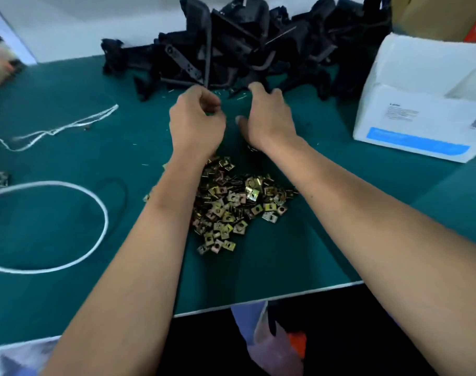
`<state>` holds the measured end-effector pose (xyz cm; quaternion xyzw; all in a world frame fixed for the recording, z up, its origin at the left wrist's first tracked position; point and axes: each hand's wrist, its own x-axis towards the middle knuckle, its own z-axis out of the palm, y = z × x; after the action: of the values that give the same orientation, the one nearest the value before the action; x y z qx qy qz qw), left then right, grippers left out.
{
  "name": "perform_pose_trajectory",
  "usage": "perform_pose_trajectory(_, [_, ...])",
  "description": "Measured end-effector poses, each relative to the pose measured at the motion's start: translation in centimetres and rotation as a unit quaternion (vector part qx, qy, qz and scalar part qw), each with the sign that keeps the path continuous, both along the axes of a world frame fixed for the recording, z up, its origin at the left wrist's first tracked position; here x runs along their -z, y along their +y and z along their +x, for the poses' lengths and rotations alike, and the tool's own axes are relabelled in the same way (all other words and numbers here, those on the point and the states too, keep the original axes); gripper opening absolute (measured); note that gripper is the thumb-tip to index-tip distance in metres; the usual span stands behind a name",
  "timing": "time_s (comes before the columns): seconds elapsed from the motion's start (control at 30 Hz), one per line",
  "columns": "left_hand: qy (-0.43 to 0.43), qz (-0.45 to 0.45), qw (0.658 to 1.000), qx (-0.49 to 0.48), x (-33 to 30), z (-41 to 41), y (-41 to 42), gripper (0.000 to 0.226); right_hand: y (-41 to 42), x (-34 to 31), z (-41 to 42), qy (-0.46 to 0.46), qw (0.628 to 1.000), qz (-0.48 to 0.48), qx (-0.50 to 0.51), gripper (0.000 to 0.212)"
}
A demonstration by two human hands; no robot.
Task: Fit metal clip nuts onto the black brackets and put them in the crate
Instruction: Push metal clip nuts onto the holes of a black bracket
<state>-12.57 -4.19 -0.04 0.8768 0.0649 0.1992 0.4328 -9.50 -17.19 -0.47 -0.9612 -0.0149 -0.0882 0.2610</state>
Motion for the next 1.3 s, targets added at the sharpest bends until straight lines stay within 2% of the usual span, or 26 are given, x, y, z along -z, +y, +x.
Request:
perform_pose_trajectory(0.1, [0.021,-0.103,0.994,0.013,0.6,1.1,1.2,0.008,0.3,0.1,0.3,-0.055,0.998,0.031,0.026,0.016])
perform_pose_trajectory(0.13, [0.031,-0.163,0.986,0.026,0.6,1.2,1.3,0.007,0.3,-0.1,0.1,-0.086,0.994,0.057,0.036,0.012])
perform_pose_trajectory(0.2, [0.056,-0.311,0.947,0.054,0.3,1.3,1.4,0.011,0.5,-0.4,-0.4,-0.153,0.982,0.108,0.037,0.017])
perform_pose_trajectory(0.27, [0.102,-0.417,0.9,0.082,-0.5,1.2,1.8,0.032,1.4,-1.3,-1.7,-0.24,0.956,0.169,-0.011,0.017])
perform_pose_trajectory(0.33, [0.145,-0.476,0.856,0.14,-1.1,1.2,2.8,0.061,2.4,-2.2,-3.2,-0.3,0.921,0.227,-0.104,0.013])
perform_pose_trajectory(0.4, [0.113,-0.55,0.806,0.185,-1.7,1.0,4.0,0.073,2.9,-2.6,-4.3,-0.258,0.907,0.254,-0.213,0.01])
perform_pose_trajectory(0.47, [0.03,-0.613,0.769,0.177,-2.7,0.7,4.7,0.06,2.8,-2.4,-4.5,-0.158,0.914,0.246,-0.28,0.009])
perform_pose_trajectory(0.53, [-0.053,-0.613,0.779,0.121,-3.4,0.5,5.4,0.031,2.6,-2.0,-4.2,-0.083,0.922,0.225,-0.303,0.007])
perform_pose_trajectory(0.6, [-0.102,-0.616,0.778,0.07,-3.6,0.4,6.4,0.015,2.6,-1.6,-3.7,-0.046,0.929,0.205,-0.305,0.003])
perform_pose_trajectory(0.67, [-0.126,-0.602,0.788,0.027,-3.6,0.4,7.9,0.018,3.3,-1.4,-3.2,-0.025,0.94,0.154,-0.303,0.003])
perform_pose_trajectory(0.73, [-0.133,-0.53,0.837,-0.031,-3.2,0.4,9.6,0.024,4.6,-1.2,-3.0,-0.002,0.943,0.078,-0.322,0.01])
perform_pose_trajectory(0.8, [-0.102,-0.409,0.902,-0.089,-2.8,0.6,11.2,0.022,6.3,-0.7,-3.1,0.02,0.935,0.01,-0.353,0.02])
perform_pose_trajectory(0.87, [-0.024,-0.264,0.959,-0.103,-2.4,0.7,12.5,0.016,7.7,-0.3,-3.1,0.027,0.931,-0.049,-0.361,0.025])
perform_pose_trajectory(0.9, [0.021,-0.207,0.975,-0.083,-2.2,0.5,12.9,0.016,8.2,-0.1,-3.1,0.028,0.931,-0.064,-0.359,0.023])
perform_pose_trajectory(0.93, [0.064,-0.172,0.982,-0.054,-1.9,0.3,13.2,0.028,8.5,-0.1,-3.1,0.03,0.931,-0.066,-0.357,0.02])
perform_pose_trajectory(1.0, [0.126,-0.136,0.983,-0.008,-1.4,-0.1,13.2,0.064,8.3,-0.2,-3.2,0.033,0.933,-0.052,-0.354,0.013])
perform_pose_trajectory(1.07, [0.144,-0.073,0.987,-0.005,-1.1,-0.3,12.5,0.07,7.3,-0.2,-3.5,0.022,0.937,-0.005,-0.348,0.014])
perform_pose_trajectory(1.13, [0.101,-0.066,0.992,-0.028,-0.7,0.3,11.9,0.07,5.8,-0.4,-3.6,-0.003,0.941,0.077,-0.329,0.016])
perform_pose_trajectory(1.23, [-0.036,-0.057,0.998,-0.011,0.0,0.9,10.3,0.041,2.7,-1.0,-3.4,-0.001,0.928,0.249,-0.277,0.014])
perform_pose_trajectory(1.3, [-0.088,-0.057,0.994,0.009,0.3,0.8,9.3,0.028,0.7,-1.1,-2.9,-0.003,0.906,0.342,-0.25,0.015])
